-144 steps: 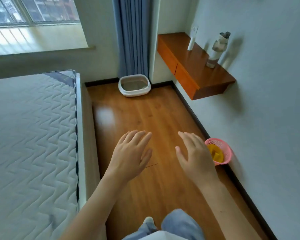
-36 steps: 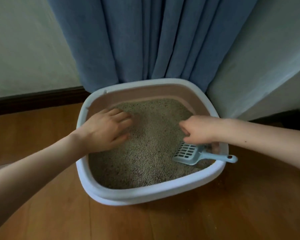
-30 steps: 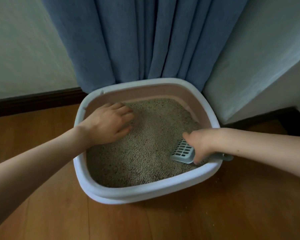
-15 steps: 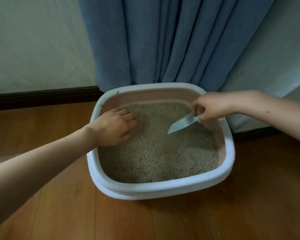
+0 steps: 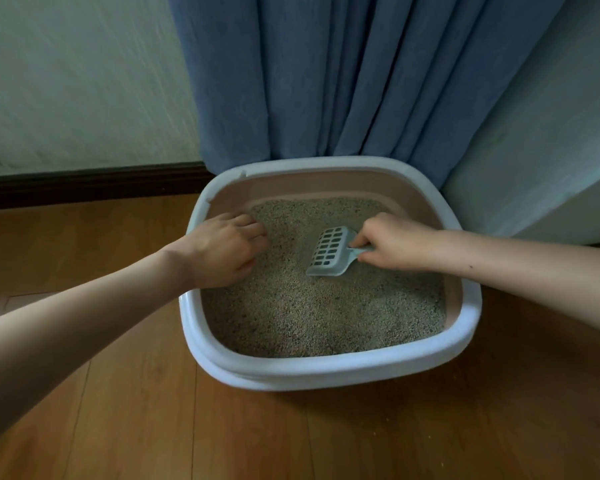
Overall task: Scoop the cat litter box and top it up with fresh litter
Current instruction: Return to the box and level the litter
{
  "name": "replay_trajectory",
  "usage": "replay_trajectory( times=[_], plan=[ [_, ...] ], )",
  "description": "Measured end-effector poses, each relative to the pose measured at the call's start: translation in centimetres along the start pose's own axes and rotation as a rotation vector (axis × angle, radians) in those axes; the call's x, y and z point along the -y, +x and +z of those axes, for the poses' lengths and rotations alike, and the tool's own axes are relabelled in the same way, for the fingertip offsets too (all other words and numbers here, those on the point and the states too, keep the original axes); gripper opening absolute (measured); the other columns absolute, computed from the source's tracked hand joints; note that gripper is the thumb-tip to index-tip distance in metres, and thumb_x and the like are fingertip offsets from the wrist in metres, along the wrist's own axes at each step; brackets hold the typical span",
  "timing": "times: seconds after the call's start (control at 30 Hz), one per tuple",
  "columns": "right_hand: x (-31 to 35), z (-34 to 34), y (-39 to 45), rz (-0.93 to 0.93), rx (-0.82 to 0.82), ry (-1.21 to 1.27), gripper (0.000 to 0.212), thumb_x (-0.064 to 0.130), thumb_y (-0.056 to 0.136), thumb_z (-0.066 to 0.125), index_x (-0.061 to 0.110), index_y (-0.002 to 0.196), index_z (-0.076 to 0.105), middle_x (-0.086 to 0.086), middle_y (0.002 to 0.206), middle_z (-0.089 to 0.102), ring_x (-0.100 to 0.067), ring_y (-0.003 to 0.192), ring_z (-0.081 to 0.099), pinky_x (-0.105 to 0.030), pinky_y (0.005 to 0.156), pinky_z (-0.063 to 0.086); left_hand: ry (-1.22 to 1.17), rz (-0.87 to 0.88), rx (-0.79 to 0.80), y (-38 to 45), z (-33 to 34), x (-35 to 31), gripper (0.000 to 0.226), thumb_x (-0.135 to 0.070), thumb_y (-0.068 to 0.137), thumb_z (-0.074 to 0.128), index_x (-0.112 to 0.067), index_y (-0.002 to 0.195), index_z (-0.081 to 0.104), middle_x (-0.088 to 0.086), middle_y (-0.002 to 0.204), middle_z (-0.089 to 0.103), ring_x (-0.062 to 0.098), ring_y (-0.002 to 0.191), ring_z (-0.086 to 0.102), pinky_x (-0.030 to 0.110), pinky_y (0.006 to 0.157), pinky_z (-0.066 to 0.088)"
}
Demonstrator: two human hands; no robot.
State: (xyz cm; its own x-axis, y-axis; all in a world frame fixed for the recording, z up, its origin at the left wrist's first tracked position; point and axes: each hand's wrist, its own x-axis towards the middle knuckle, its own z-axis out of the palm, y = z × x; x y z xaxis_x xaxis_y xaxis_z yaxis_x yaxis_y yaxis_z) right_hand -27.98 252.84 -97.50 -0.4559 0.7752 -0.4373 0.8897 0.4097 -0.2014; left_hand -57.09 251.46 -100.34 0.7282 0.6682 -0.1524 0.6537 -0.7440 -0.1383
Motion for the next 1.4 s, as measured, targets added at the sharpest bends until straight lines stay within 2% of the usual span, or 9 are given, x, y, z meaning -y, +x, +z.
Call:
replay_trajectory(
  times=[0.13,0.37,0.47,0.63,0.73,0.93,1.1,1.3,1.4],
  plan=[
    [-1.0,-1.5,-1.6,0.001,0.064,-0.166,0.019,0.019,0.085,0.059,0.007,0.088,0.072,-0.004,0.063,0.060,-0.016,0.051,0.047,-0.032,0.049,0.039,-0.003,0.011,0.020,1.0,0.5,-0.4,0.060,-0.041,0.084,0.020,-0.019,0.119,0.063,0.002,0.114,0.063,0.024,0.108,0.057,0.041,0.096,0.047],
    [-1.4,-4.6,-2.1,0.028,-0.046,-0.300,0.020,0.020,0.083,0.057,0.012,0.088,0.074,-0.008,0.072,0.067,-0.017,0.056,0.054,-0.026,0.046,0.037,-0.009,0.026,0.015,2.0,1.2,-0.5,0.055,-0.039,0.083,0.026,-0.017,0.118,0.063,0.003,0.113,0.063,0.025,0.105,0.059,0.046,0.092,0.049],
    [-1.3,-2.8,-1.0,0.008,-0.114,-0.188,0.021,0.021,0.087,0.055,0.016,0.095,0.074,0.000,0.076,0.068,-0.013,0.060,0.060,-0.029,0.051,0.050,-0.008,0.034,0.005,1.7,1.4,-0.6,0.051,-0.037,0.084,0.029,-0.017,0.115,0.064,0.003,0.110,0.064,0.026,0.102,0.061,0.046,0.089,0.050],
    [0.1,0.4,0.9,0.049,-0.156,0.049,0.028,0.020,0.092,0.056,0.011,0.118,0.066,0.008,0.075,0.061,-0.004,0.052,0.057,-0.015,0.041,0.038,-0.013,0.006,0.024,1.0,1.4,-0.4,0.050,-0.038,0.085,0.028,-0.018,0.113,0.065,0.003,0.110,0.065,0.025,0.102,0.061,0.046,0.089,0.050],
    [0.3,0.9,1.0,0.063,-0.109,0.058,0.024,0.017,0.093,0.056,0.009,0.114,0.065,0.016,0.066,0.046,-0.001,0.053,0.053,-0.009,0.039,0.033,-0.021,-0.010,0.023,0.6,1.5,-0.4,0.052,-0.038,0.084,0.029,-0.017,0.116,0.065,0.003,0.109,0.066,0.026,0.101,0.061,0.045,0.089,0.051],
    [-0.9,-1.0,-1.8,0.063,0.007,-0.113,0.015,0.015,0.085,0.057,0.018,0.072,0.063,0.006,0.060,0.052,-0.009,0.054,0.051,-0.027,0.048,0.039,-0.022,-0.004,0.009,0.9,1.9,-0.7,0.052,-0.036,0.083,0.028,-0.017,0.113,0.066,0.003,0.105,0.066,0.024,0.098,0.062,0.042,0.085,0.052],
    [-1.9,-5.0,-2.6,0.075,0.037,-0.154,0.015,0.029,0.087,0.060,0.025,0.089,0.074,0.009,0.068,0.065,-0.011,0.064,0.061,-0.026,0.053,0.047,-0.043,-0.003,0.004,1.5,1.8,-1.0,0.055,-0.039,0.082,0.027,-0.018,0.115,0.066,0.002,0.108,0.066,0.023,0.100,0.062,0.040,0.086,0.051],
    [-3.6,-4.2,-0.2,0.103,0.150,-0.133,0.031,0.023,0.098,0.046,0.019,0.072,0.062,0.006,0.059,0.062,-0.012,0.052,0.051,-0.025,0.053,0.039,-0.043,0.003,-0.015,1.2,1.8,-0.5,0.052,-0.039,0.083,0.032,-0.016,0.114,0.067,0.005,0.110,0.067,0.027,0.097,0.064,0.042,0.083,0.054],
    [-2.8,-2.5,0.8,0.022,0.190,-0.035,0.030,0.025,0.100,0.043,0.023,0.074,0.058,0.005,0.064,0.055,-0.012,0.054,0.044,-0.028,0.054,0.037,-0.041,-0.018,0.015,0.6,1.4,-0.4,0.057,-0.039,0.084,0.026,-0.015,0.119,0.065,0.005,0.114,0.066,0.027,0.103,0.061,0.043,0.090,0.051]
  ],
)
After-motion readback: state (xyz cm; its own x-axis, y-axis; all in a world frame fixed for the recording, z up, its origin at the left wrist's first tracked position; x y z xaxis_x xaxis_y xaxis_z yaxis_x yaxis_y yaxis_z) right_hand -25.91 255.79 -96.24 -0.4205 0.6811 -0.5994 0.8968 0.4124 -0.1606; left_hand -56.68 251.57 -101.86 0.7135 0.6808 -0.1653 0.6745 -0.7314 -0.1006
